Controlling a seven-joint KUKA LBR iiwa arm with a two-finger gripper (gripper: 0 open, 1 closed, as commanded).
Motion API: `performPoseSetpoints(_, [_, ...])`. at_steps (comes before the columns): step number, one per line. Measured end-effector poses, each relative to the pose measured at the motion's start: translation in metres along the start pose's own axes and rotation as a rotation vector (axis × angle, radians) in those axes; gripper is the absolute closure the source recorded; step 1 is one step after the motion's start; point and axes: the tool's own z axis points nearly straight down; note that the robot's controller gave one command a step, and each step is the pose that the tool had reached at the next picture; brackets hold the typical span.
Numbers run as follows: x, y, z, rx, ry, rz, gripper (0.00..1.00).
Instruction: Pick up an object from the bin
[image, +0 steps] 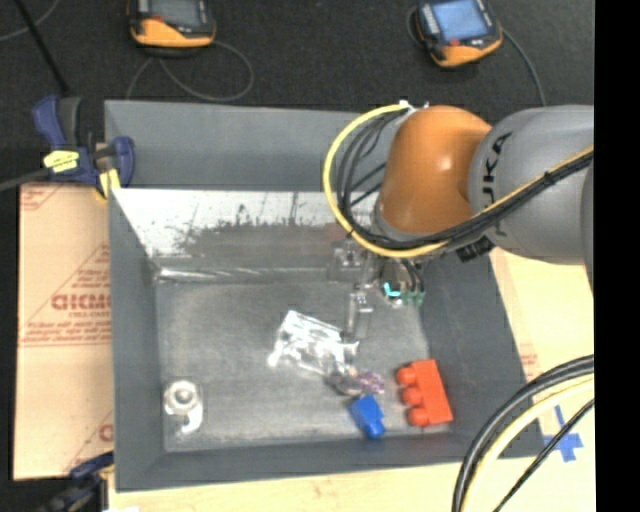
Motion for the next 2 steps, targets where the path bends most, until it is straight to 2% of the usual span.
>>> performPoseSetpoints(1, [0.026, 0.005, 0.095, -0.003, 0.008, 0.291, 0.00])
performPoseSetpoints(2, [0.034, 0.016, 0.069, -0.004, -0.010, 0.501, 0.00])
